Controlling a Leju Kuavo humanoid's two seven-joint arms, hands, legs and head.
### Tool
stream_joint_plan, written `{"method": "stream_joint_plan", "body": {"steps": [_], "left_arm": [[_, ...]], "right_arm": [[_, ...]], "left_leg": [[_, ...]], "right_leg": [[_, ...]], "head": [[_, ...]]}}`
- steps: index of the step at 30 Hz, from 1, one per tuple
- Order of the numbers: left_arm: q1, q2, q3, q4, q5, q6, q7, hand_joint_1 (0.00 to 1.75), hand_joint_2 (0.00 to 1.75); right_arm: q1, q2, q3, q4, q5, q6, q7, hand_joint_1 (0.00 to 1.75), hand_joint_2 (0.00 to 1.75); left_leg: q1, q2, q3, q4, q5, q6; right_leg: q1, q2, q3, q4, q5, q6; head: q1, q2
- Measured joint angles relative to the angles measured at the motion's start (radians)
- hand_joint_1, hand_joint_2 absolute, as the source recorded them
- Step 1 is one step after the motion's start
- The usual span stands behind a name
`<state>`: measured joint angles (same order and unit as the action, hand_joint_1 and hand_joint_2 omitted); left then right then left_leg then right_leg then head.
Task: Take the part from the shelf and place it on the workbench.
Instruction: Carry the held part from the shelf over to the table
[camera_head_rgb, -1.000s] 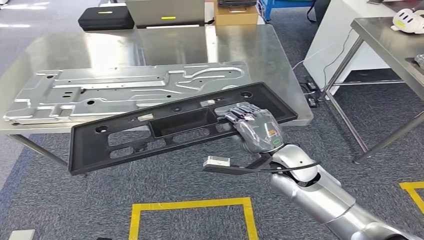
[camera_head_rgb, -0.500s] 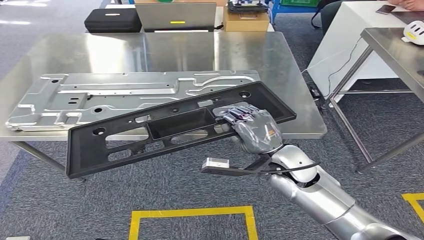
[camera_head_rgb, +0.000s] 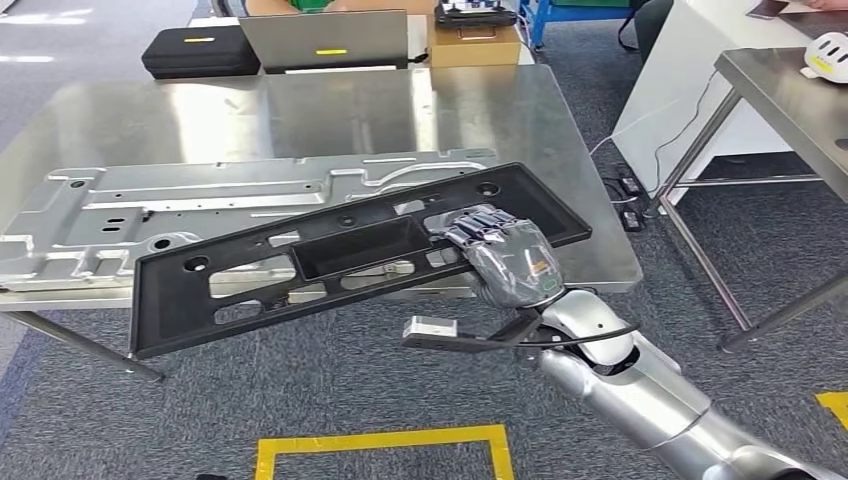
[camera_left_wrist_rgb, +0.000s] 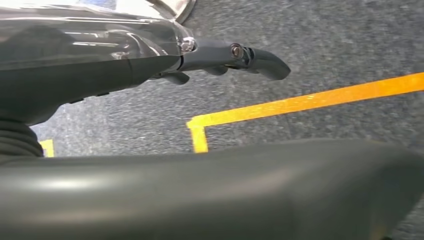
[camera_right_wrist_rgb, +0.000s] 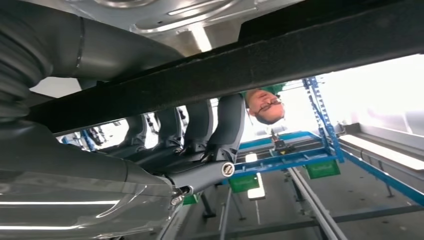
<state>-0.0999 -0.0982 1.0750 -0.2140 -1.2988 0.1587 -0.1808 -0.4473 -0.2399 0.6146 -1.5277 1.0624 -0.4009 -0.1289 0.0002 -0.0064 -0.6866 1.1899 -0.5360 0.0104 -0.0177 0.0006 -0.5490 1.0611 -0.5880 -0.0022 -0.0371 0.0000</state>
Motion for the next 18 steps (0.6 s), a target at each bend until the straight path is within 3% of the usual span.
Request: {"method": "stream_joint_plan", "body": {"steps": [2, 4, 7, 8, 10, 11, 12, 13, 15, 16, 18], "left_arm": [[0.0, 0.001, 0.0, 0.0, 0.0, 0.0, 0.0, 0.0, 1.75], [0.0, 0.001, 0.0, 0.0, 0.0, 0.0, 0.0, 0.0, 1.75], [-0.002, 0.001, 0.0, 0.0, 0.0, 0.001, 0.0, 0.0, 1.75], [-0.003, 0.001, 0.0, 0.0, 0.0, 0.001, 0.0, 0.0, 1.75], [-0.006, 0.0, 0.0, 0.0, 0.0, 0.0, 0.0, 0.0, 1.75], [-0.007, -0.001, 0.0, 0.0, -0.001, 0.0, 0.0, 0.0, 1.75], [-0.006, -0.001, 0.0, 0.0, -0.001, 0.0, 0.001, 0.0, 1.75], [-0.005, -0.002, 0.0, 0.0, -0.001, 0.0, 0.002, 0.0, 1.75], [-0.004, -0.002, 0.0, 0.0, -0.001, 0.0, 0.003, 0.0, 1.75], [-0.005, -0.002, 0.0, 0.0, -0.001, 0.0, 0.003, 0.0, 1.75], [-0.008, -0.003, 0.0, 0.0, -0.001, 0.0, 0.005, 0.0, 1.75]], "right_arm": [[-0.001, 0.0, 0.001, -0.003, 0.0, -0.001, 0.0, 1.75, 1.75], [0.001, 0.0, 0.001, -0.005, 0.0, -0.002, 0.0, 1.75, 1.75], [0.002, -0.003, 0.0, -0.008, 0.001, -0.002, 0.0, 1.75, 1.75], [-0.001, -0.004, 0.0, -0.01, 0.0, -0.002, 0.0, 1.75, 1.75], [-0.004, -0.006, 0.0, -0.011, 0.0, -0.002, 0.0, 1.75, 1.75], [-0.002, -0.008, 0.0, -0.011, 0.0, -0.002, 0.0, 1.75, 1.75], [0.0, -0.009, 0.0, -0.01, 0.0, -0.002, 0.0, 1.75, 1.75], [0.003, -0.01, 0.0, -0.01, 0.0, -0.002, 0.0, 1.75, 1.75], [0.004, -0.011, 0.0, -0.01, 0.0, -0.002, 0.0, 1.75, 1.75], [0.004, -0.011, 0.0, -0.01, 0.0, -0.002, 0.0, 1.75, 1.75], [0.004, -0.012, 0.001, -0.01, 0.001, -0.001, 0.0, 1.75, 1.75]], "left_leg": [[-0.013, 0.001, 0.021, -0.075, 0.044, 0.022], [-0.022, 0.002, 0.032, -0.104, 0.035, 0.036], [-0.015, 0.001, 0.07, -0.143, 0.031, 0.044], [-0.011, 0.001, 0.082, -0.151, 0.03, 0.046], [-0.01, 0.0, 0.094, -0.155, 0.022, 0.049], [-0.01, 0.0, 0.098, -0.155, 0.018, 0.049], [-0.01, 0.0, 0.104, -0.155, 0.012, 0.048], [-0.01, -0.001, 0.111, -0.155, 0.006, 0.046], [-0.009, -0.001, 0.132, -0.155, -0.009, 0.04], [-0.01, -0.001, 0.141, -0.154, -0.016, 0.036], [-0.01, 0.0, 0.147, -0.153, -0.026, 0.025]], "right_leg": [[-0.002, 0.0, 0.015, -0.005, -0.011, 0.006], [-0.003, 0.0, 0.02, -0.008, -0.01, 0.018], [-0.002, -0.001, 0.019, 0.017, -0.016, 0.033], [-0.002, 0.0, 0.002, 0.051, -0.032, 0.035], [-0.002, 0.0, -0.063, 0.155, -0.077, 0.04], [-0.003, 0.0, -0.1, 0.202, -0.092, 0.043], [-0.003, 0.0, -0.127, 0.225, -0.089, 0.046], [-0.003, 0.0, -0.137, 0.214, -0.064, 0.049], [-0.002, 0.0, -0.113, 0.11, 0.026, 0.049], [0.001, 0.0, -0.098, 0.059, 0.057, 0.046], [0.006, -0.001, -0.085, 0.006, 0.076, 0.03]], "head": [[0.0, 0.0], [0.0, 0.0], [0.001, 0.0], [0.001, 0.0], [0.002, 0.0], [0.002, 0.0], [0.002, 0.0], [0.002, 0.0], [0.002, 0.0], [0.001, 0.0], [0.001, 0.0]]}}
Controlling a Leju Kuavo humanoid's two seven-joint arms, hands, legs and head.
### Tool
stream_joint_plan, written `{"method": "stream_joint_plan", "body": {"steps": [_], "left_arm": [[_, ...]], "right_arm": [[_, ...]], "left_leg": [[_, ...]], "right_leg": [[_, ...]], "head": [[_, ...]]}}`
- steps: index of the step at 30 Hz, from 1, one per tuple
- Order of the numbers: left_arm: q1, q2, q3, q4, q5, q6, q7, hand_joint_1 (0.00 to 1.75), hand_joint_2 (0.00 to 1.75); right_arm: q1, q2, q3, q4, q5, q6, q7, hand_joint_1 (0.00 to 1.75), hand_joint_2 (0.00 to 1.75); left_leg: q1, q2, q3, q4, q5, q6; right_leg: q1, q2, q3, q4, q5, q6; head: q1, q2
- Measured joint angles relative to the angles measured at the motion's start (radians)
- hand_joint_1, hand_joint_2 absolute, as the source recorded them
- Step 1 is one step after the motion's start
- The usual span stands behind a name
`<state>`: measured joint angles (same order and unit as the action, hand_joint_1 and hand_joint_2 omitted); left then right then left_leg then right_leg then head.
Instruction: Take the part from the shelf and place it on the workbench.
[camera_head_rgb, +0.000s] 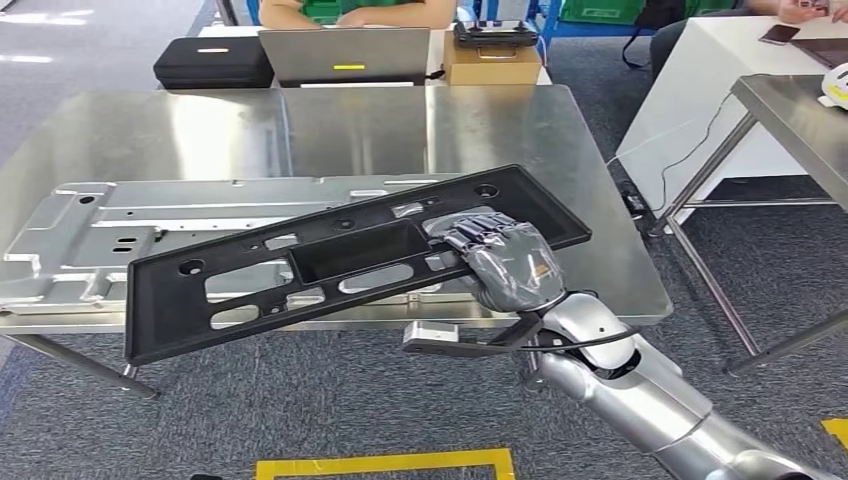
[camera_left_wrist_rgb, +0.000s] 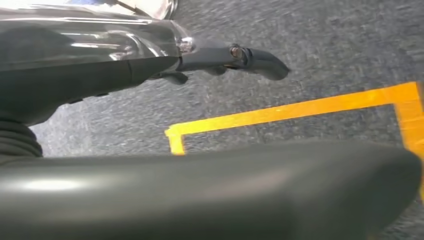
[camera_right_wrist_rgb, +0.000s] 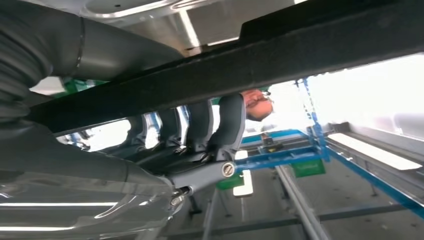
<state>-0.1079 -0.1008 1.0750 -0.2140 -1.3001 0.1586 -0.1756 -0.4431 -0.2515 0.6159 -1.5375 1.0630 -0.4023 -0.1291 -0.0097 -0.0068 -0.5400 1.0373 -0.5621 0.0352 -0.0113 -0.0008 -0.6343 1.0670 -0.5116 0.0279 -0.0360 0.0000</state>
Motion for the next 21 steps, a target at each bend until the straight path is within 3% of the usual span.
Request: {"method": "stream_joint_plan", "body": {"steps": [4, 6, 8, 9, 10, 11, 13, 14, 16, 21], "left_arm": [[-0.001, 0.0, 0.0, 0.0, 0.0, 0.0, 0.003, 0.0, 1.75], [-0.004, 0.0, 0.0, 0.0, 0.0, 0.0, 0.003, 0.0, 1.75], [-0.005, 0.0, 0.0, 0.0, 0.0, 0.0, 0.002, 0.0, 1.75], [-0.004, 0.0, 0.0, 0.0, 0.0, 0.0, 0.002, 0.0, 1.75], [-0.003, 0.0, 0.0, 0.0, 0.0, 0.0, 0.002, 0.0, 1.75], [-0.003, 0.0, 0.0, 0.0, 0.0, 0.0, 0.002, 0.0, 1.75], [-0.003, -0.001, 0.0, 0.0, -0.001, 0.0, 0.003, 0.0, 1.75], [-0.003, -0.002, 0.0, 0.0, -0.003, -0.001, 0.004, 0.0, 1.75], [-0.004, -0.004, -0.001, 0.0, -0.008, -0.002, 0.006, 0.0, 1.75], [-0.015, -0.007, -0.005, 0.0, -0.024, -0.015, 0.008, 0.0, 1.75]], "right_arm": [[-0.003, 0.001, 0.0, -0.002, 0.001, 0.0, 0.0, 1.75, 1.75], [-0.007, 0.002, 0.001, -0.002, 0.001, 0.0, -0.001, 1.75, 1.75], [-0.009, 0.003, 0.003, -0.001, 0.001, 0.001, -0.003, 1.75, 1.75], [-0.009, 0.003, 0.005, -0.001, 0.0, 0.001, -0.004, 1.75, 1.75], [-0.008, 0.003, 0.006, -0.001, 0.0, 0.002, -0.006, 1.75, 1.75], [-0.008, 0.003, 0.007, -0.001, -0.001, 0.004, -0.007, 1.75, 1.75], [-0.012, 0.006, 0.009, -0.001, -0.004, 0.013, -0.01, 1.75, 1.75], [-0.016, 0.008, 0.01, 0.001, -0.007, 0.02, -0.013, 1.75, 1.75], [-0.026, 0.018, 0.017, 0.008, -0.011, 0.038, -0.017, 1.75, 1.75], [-0.059, 0.081, 0.059, 0.066, -0.006, 0.075, -0.01, 1.75, 1.75]], "left_leg": [[-0.001, 0.0, -0.003, 0.023, -0.016, -0.019], [0.006, 0.0, -0.043, 0.104, -0.058, -0.033], [0.015, 0.0, -0.113, 0.224, -0.107, -0.047], [0.019, 0.0, -0.138, 0.259, -0.113, -0.051], [0.021, 0.001, -0.148, 0.261, -0.099, -0.053], [0.023, 0.001, -0.14, 0.226, -0.066, -0.054], [0.026, 0.001, -0.098, 0.105, 0.02, -0.055], [0.027, 0.0, -0.079, 0.054, 0.04, -0.057], [0.026, -0.001, -0.064, 0.017, 0.042, -0.056], [0.022, -0.002, -0.063, 0.012, 0.036, -0.048]], "right_leg": [[-0.006, -0.002, 0.012, -0.016, -0.002, -0.022], [-0.011, -0.003, 0.021, -0.02, -0.005, -0.028], [-0.012, -0.004, 0.024, -0.02, -0.01, -0.032], [-0.012, -0.005, 0.026, -0.02, -0.012, -0.032], [-0.013, -0.004, 0.03, -0.02, -0.015, -0.032], [-0.013, -0.004, 0.035, -0.02, -0.019, -0.03], [-0.012, -0.003, 0.046, -0.019, -0.028, -0.024], [-0.01, -0.001, 0.048, -0.017, -0.032, -0.021], [-0.005, 0.002, 0.047, -0.016, -0.037, -0.017], [-0.007, 0.003, 0.05, -0.024, -0.034, -0.012]], "head": [[-0.001, 0.0], [-0.003, 0.0], [-0.003, 0.0], [-0.003, 0.0], [-0.003, 0.0], [-0.003, 0.0], [-0.003, 0.0], [-0.003, 0.0], [-0.003, 0.0], [-0.002, 0.0]]}}
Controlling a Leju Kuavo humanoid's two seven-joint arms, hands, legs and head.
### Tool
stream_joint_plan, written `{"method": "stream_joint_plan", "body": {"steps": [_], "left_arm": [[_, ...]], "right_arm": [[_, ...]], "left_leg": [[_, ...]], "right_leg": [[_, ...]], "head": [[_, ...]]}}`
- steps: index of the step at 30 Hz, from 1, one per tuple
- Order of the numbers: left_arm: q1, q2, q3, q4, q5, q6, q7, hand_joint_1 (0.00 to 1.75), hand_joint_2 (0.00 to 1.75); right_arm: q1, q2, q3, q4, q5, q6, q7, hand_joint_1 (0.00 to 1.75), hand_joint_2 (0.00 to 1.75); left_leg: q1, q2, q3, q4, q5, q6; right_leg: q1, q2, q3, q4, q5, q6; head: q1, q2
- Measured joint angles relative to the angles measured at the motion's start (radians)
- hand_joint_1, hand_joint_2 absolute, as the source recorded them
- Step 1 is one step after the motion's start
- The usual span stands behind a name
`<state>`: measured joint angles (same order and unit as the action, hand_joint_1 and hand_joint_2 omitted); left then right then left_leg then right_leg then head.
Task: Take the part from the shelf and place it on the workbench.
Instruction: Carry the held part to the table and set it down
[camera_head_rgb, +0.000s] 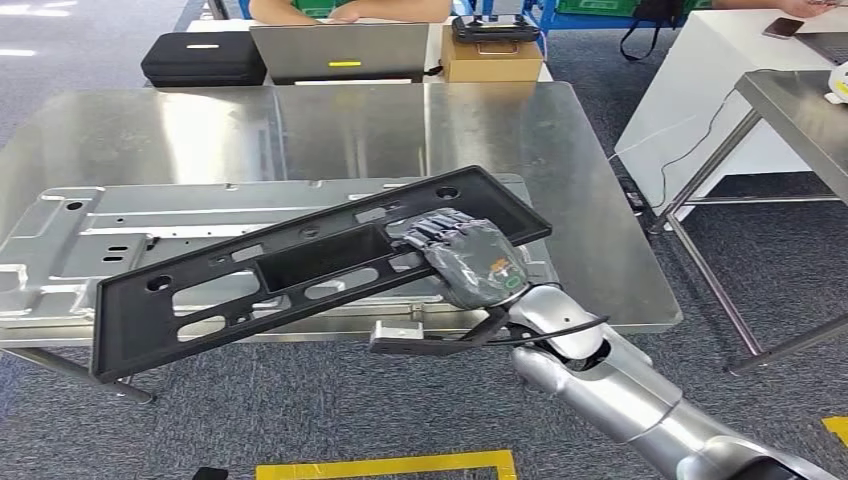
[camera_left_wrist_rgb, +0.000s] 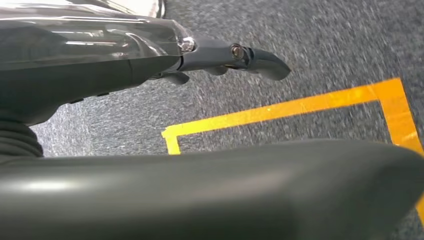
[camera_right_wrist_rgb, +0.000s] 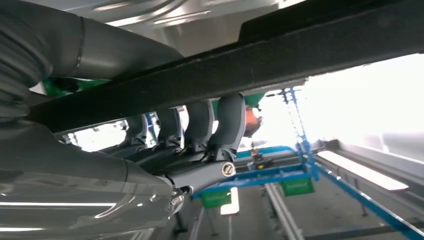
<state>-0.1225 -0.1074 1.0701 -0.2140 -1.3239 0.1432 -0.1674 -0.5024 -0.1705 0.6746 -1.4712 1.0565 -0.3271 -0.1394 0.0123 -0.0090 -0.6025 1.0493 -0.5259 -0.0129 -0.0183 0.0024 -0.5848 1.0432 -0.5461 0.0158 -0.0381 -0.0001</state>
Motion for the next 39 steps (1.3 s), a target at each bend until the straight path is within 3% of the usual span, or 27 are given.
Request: {"method": "stream_joint_plan", "body": {"steps": [8, 17, 24, 32, 36, 39], "left_arm": [[-0.033, -0.007, -0.025, 0.0, -0.023, -0.024, 0.0, 0.0, 1.75], [-0.059, -0.028, -0.067, 0.0, -0.058, -0.064, -0.046, 0.0, 1.75], [-0.071, -0.042, -0.106, 0.0, -0.087, -0.074, -0.058, 0.0, 1.75], [-0.084, -0.054, -0.141, 0.0, -0.104, -0.061, -0.063, 0.0, 1.75], [-0.088, -0.059, -0.151, 0.0, -0.108, -0.046, -0.064, 0.0, 1.75], [-0.087, -0.062, -0.158, 0.0, -0.112, -0.035, -0.058, 0.0, 1.75]], "right_arm": [[-0.112, 0.158, 0.06, 0.213, -0.055, 0.038, 0.027, 1.75, 1.75], [-0.272, 0.302, 0.064, 0.559, -0.096, 0.047, 0.048, 1.75, 1.75], [-0.357, 0.376, 0.048, 0.841, -0.084, 0.013, 0.085, 1.75, 1.75], [-0.387, 0.414, 0.017, 1.025, -0.081, 0.003, 0.159, 1.75, 1.75], [-0.394, 0.427, 0.004, 1.063, -0.082, -0.007, 0.169, 0.0, 1.75], [-0.394, 0.43, -0.006, 1.084, -0.076, -0.011, 0.169, 0.0, 1.75]], "left_leg": [[-0.002, 0.0, 0.001, 0.001, 0.0, 0.002], [0.0, 0.0, 0.003, 0.001, 0.0, 0.002], [0.0, 0.0, 0.002, 0.001, 0.0, 0.002], [-0.001, 0.0, 0.004, 0.001, 0.0, 0.002], [0.0, 0.0, 0.006, 0.001, 0.0, 0.002], [0.0, 0.0, 0.007, 0.001, 0.0, 0.002]], "right_leg": [[-0.002, 0.0, 0.0, -0.002, 0.001, 0.003], [-0.001, 0.0, 0.0, -0.001, 0.001, 0.003], [0.0, 0.0, 0.0, -0.001, 0.001, 0.003], [0.0, 0.001, 0.001, -0.001, 0.001, 0.003], [0.0, 0.0, 0.003, -0.001, 0.001, 0.004], [0.0, 0.001, 0.004, -0.001, 0.001, 0.004]], "head": [[0.0, 0.0], [0.0, 0.0], [0.0, 0.0], [0.0, 0.0], [0.0, 0.0], [0.0, 0.0]]}}
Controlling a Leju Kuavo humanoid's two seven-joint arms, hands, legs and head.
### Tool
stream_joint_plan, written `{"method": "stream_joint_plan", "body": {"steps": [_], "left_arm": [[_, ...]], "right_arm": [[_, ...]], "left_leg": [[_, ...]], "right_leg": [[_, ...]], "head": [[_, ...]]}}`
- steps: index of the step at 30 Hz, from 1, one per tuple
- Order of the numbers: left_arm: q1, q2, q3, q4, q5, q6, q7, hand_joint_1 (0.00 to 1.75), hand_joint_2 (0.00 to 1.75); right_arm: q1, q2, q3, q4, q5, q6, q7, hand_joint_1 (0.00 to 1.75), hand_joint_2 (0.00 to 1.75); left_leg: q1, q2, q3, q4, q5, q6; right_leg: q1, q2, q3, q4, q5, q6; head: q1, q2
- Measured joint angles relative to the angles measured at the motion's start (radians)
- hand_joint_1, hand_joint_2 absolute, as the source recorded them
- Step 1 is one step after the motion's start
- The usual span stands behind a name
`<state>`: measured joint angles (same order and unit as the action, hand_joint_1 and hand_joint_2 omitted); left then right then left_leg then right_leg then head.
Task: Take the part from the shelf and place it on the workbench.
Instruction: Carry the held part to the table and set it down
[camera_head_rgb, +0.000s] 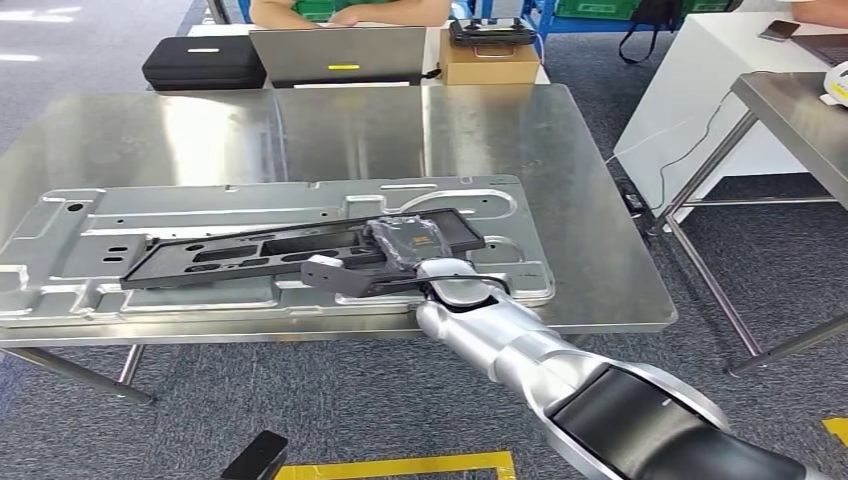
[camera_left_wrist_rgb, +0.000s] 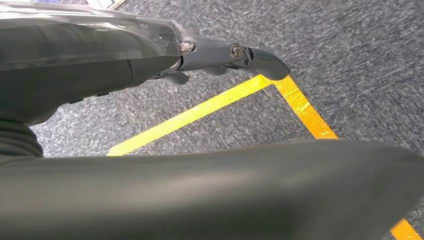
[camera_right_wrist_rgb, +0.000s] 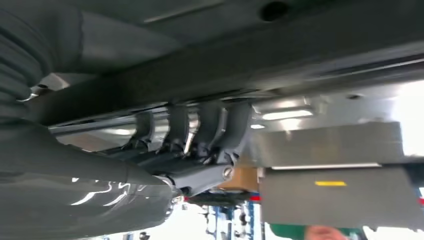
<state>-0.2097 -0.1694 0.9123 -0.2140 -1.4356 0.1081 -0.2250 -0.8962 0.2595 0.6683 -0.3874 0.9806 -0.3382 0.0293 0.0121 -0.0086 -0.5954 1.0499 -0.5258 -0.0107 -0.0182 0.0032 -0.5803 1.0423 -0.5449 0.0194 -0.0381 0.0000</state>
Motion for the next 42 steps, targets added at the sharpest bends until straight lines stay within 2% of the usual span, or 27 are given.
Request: {"method": "stream_joint_plan", "body": {"steps": [4, 16, 23, 33, 38, 42], "left_arm": [[0.001, -0.001, -0.005, 0.0, 0.002, 0.014, 0.018, 0.0, 0.0], [0.014, -0.001, -0.005, 0.0, 0.026, 0.051, 0.019, 0.0, 0.0], [0.038, 0.001, -0.002, 0.0, 0.05, 0.067, 0.008, 0.0, 0.0], [0.066, 0.014, 0.009, 0.0, 0.083, 0.077, -0.017, 0.0, 0.0], [0.075, 0.02, 0.021, 0.0, 0.104, 0.083, -0.027, 0.0, 0.0], [0.083, 0.024, 0.032, 0.0, 0.116, 0.084, -0.028, 0.0, 0.0]], "right_arm": [[0.001, 0.004, -0.004, 0.013, 0.014, -0.012, -0.02, 0.0, 1.75], [0.03, 0.004, -0.033, -0.018, 0.003, -0.087, -0.111, 0.0, 1.75], [0.109, -0.035, -0.062, -0.116, -0.027, -0.148, -0.194, 0.0, 1.75], [0.265, -0.161, -0.069, -0.392, -0.004, -0.114, -0.277, 0.0, 1.75], [0.354, -0.241, -0.053, -0.588, 0.027, -0.114, -0.287, 0.0, 1.75], [0.439, -0.294, -0.029, -0.734, 0.096, -0.153, -0.274, 0.0, 1.75]], "left_leg": [[0.0, 0.0, 0.001, 0.0, 0.0, 0.0], [0.0, 0.0, 0.001, 0.0, 0.0, 0.0], [0.0, 0.0, 0.001, 0.0, 0.0, 0.0], [0.0, 0.0, 0.0, 0.0, -0.001, 0.001], [0.0, 0.0, 0.0, 0.0, -0.001, 0.001], [-0.002, 0.0, 0.0, 0.002, -0.003, 0.004]], "right_leg": [[0.0, 0.001, 0.0, 0.0, 0.0, 0.0], [0.0, 0.001, 0.0, 0.0, 0.0, 0.001], [0.0, 0.0, 0.0, 0.0, 0.0, 0.001], [0.0, 0.0, 0.0, 0.0, 0.0, 0.001], [0.0, 0.0, 0.0, 0.0, 0.0, 0.001], [-0.003, 0.0, 0.0, -0.002, 0.0, 0.003]], "head": [[0.0, 0.0], [0.0, 0.0], [0.0, 0.0], [0.0, 0.0], [0.0, 0.0], [0.0, 0.0]]}}
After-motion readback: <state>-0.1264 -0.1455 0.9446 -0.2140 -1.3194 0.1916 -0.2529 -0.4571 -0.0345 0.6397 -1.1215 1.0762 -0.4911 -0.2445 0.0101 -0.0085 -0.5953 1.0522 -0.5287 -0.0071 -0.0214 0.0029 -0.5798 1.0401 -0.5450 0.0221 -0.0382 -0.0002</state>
